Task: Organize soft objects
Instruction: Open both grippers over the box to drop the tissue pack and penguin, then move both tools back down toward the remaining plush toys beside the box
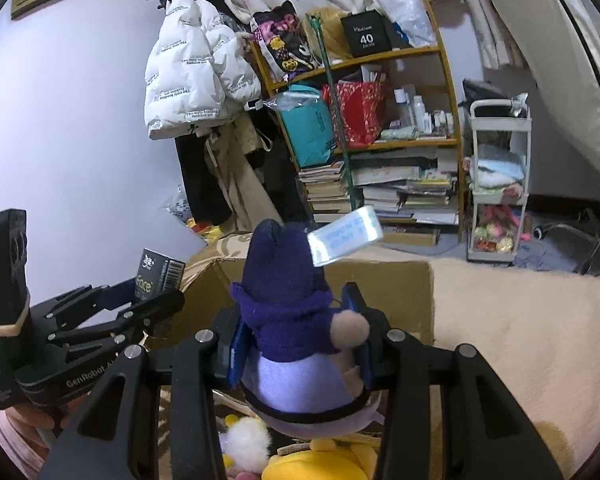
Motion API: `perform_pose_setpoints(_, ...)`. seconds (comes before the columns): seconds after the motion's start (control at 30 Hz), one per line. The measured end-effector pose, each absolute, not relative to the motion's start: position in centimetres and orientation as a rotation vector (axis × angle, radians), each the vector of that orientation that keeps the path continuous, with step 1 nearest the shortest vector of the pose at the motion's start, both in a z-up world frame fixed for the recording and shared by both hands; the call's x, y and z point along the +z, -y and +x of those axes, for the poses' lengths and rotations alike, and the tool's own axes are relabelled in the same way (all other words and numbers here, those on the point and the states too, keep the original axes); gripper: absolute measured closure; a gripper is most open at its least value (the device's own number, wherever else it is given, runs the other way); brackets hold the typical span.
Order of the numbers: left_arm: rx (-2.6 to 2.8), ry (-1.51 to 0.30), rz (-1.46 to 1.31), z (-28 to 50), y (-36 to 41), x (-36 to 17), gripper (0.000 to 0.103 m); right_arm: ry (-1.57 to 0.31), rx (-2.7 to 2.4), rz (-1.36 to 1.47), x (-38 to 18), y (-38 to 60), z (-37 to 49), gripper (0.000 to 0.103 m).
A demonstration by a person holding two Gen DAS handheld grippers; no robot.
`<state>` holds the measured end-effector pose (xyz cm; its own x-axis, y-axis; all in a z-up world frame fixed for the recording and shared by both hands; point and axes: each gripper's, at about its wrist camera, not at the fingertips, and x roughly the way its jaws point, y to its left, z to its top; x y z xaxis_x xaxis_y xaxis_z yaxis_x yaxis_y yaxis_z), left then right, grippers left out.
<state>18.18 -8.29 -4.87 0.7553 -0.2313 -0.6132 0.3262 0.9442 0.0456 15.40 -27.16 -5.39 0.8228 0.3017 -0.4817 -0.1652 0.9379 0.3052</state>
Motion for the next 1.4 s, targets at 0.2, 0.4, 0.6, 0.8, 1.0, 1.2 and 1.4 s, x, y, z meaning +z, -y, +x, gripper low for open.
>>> perform_pose_setpoints(0.2, -0.272, -0.664, 0.192, 18.3, 8.7, -5.3, 0.045, -0.566, 0.259, 0.300, -6.2, 27.9, 15.8, 0.043)
perform_pose_setpoints(0.4, -0.269, -0.694, 0.158, 18.4, 8.0, -5.5, 0.037, -0.574, 0.245, 0.314, -6.5, 28.4, 15.7, 0.029)
perform_pose_setpoints(0.6, -0.263, -0.673, 0.137, 17.7, 7.4, -4.8, 0.024, -0.571, 0.223, 0.309, -6.3, 28.7, 15.0, 0.018)
perform_pose_setpoints(0.8, -0.256, -0.669, 0.132, 16.9, 6.9, -4.4, 0.014, -0.566, 0.205, 0.298, -5.7, 29.0, 14.0, 0.004)
perform_pose_setpoints(1.0, -0.231, -0.678, 0.131, 15.7, 6.4, -4.0, 0.007, -0.570, 0.180, 0.247, -5.2, 28.5, 12.7, 0.000)
perform_pose_setpoints(1.2, -0.221, -0.714, 0.095, 14.5, 5.1, -4.1, 0.007, -0.586, 0.174, 0.245, -5.2, 28.2, 11.2, 0.000)
perform_pose_setpoints(1.4, -0.202, -0.743, 0.052, 13.1, 3.5, -3.8, 0.007, -0.610, 0.160, 0.234, -5.1, 28.1, 9.9, 0.000)
